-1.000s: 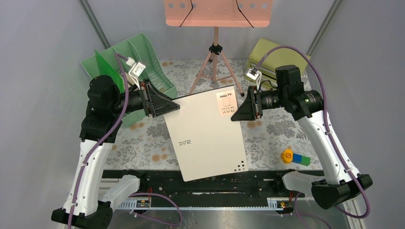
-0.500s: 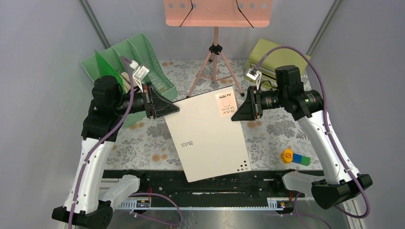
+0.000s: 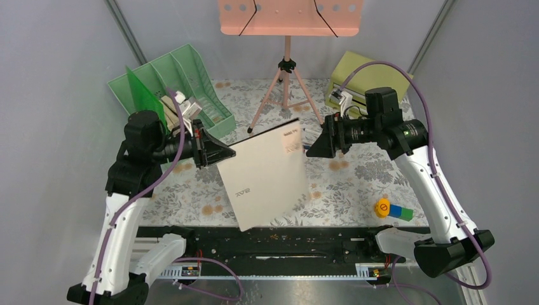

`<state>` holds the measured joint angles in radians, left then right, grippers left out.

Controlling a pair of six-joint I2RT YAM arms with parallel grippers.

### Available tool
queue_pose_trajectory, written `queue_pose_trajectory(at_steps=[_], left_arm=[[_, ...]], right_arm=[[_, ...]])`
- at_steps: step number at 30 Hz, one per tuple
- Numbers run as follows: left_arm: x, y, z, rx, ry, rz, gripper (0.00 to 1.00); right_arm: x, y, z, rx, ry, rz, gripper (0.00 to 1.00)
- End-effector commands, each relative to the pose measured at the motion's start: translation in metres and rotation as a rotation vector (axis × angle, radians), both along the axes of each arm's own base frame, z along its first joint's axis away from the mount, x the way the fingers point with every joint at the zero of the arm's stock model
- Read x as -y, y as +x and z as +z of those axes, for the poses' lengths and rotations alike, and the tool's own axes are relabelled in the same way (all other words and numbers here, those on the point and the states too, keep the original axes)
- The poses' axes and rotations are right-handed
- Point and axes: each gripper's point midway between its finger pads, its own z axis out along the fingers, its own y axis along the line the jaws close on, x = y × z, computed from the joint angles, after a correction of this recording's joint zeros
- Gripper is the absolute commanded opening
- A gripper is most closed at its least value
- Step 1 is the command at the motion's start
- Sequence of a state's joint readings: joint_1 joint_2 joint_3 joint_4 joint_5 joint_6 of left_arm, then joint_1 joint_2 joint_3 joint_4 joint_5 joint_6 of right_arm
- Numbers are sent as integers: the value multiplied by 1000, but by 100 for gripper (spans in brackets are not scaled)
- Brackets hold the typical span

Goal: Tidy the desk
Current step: Place the folder in the storage box.

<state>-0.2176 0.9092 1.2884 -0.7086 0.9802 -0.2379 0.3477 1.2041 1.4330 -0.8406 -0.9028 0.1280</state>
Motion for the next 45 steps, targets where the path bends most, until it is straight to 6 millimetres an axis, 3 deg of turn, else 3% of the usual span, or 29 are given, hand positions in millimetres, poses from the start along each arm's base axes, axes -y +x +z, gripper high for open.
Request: queue_pose_trajectory(at_steps=[1,5,10,15,19,29,35,45], left_arm=[[-10,13,6,135,3,120,0],[-10,18,12,157,-69,171,0],[-18,28,27,223,-132,266,0],[-46,46,50,302,-170,490,0],[-79,53,79,397,-234,709,0],[-140,32,163,682,-190,1006,0],[-177,8,219,856,-141,1178,0],[-219,-24,274,1071,-118,1396,0]], right_arm=[[11,28,-1,43,-62,-177,83],[23,37,-5,71,-114,-267,99],[30,42,-8,80,-143,-320,99],[31,44,-9,72,-147,-333,99],[30,45,-12,62,-150,-337,100],[27,48,-18,25,-152,-331,99],[25,48,-21,-6,-146,-331,99],[21,44,-29,-62,-132,-324,100]])
